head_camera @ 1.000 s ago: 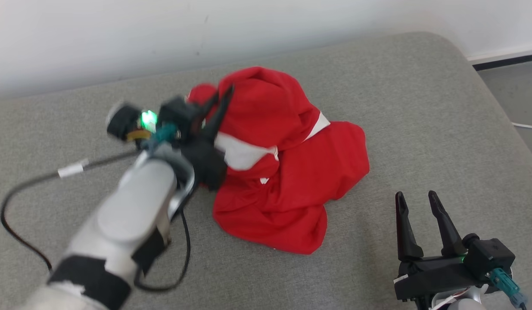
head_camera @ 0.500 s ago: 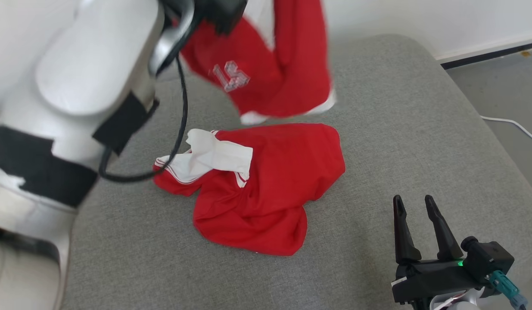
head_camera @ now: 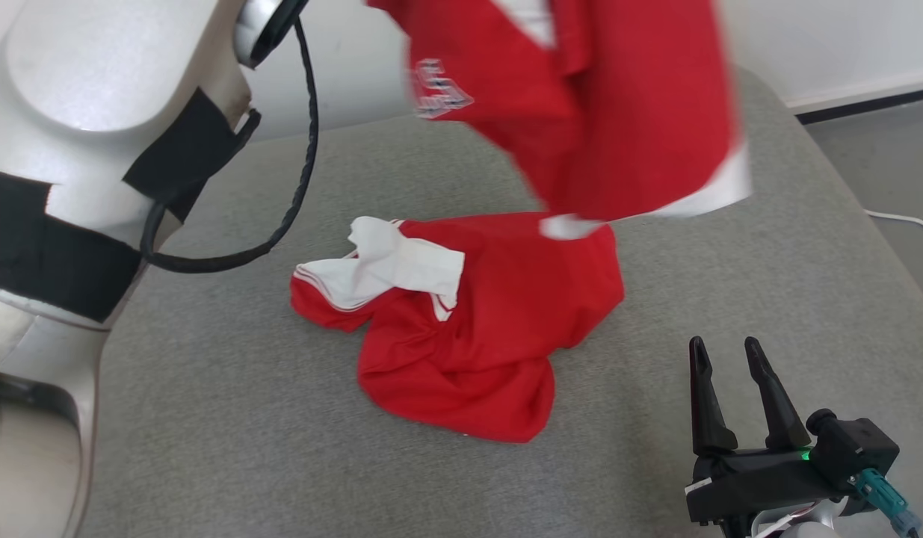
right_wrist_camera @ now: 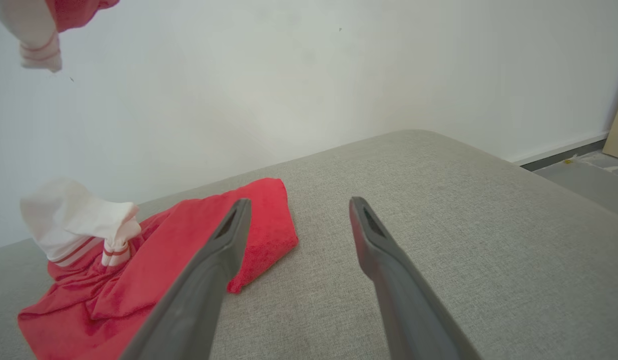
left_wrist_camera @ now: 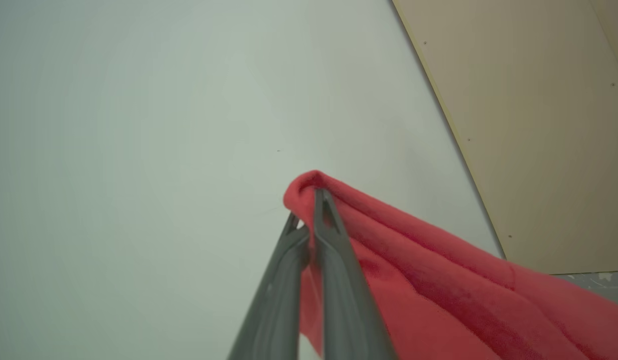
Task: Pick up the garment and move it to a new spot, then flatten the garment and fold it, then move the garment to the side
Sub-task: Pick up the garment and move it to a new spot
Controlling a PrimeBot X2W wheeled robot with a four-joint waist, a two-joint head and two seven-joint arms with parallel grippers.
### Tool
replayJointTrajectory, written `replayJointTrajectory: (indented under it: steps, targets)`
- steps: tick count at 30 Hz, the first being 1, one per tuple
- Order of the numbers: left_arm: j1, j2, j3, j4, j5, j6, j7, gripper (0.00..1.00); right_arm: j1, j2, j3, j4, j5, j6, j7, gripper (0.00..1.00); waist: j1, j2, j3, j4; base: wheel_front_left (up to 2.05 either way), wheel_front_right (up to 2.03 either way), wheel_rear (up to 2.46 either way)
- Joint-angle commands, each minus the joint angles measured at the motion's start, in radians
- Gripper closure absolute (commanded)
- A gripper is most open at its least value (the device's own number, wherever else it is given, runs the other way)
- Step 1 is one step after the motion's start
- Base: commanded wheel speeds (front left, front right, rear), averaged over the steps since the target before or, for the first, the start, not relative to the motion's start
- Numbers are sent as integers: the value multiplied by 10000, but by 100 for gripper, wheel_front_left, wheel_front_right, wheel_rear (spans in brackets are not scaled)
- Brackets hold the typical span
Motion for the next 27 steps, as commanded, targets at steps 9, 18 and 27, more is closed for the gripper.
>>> replayJointTrajectory:
  steps: [9,18,27]
  targets:
    - [622,692,319,169,-315,58,-299,100,-67,4,-178,-424,-508,-22,-4,0,0,-1,240,1320,0,0,0]
    - [1502,1774,907,-95,-439,376,-440,100,-154,-294,-213,-974,-886,-22,-2,0,0,-1,683,3062,0,0,0]
    - [2516,2611,1850,-445,-692,774,-455,100,-188,-740,-61,-1598,-1129,-22,-3,0,0,-1,1108,4642,0,0,0]
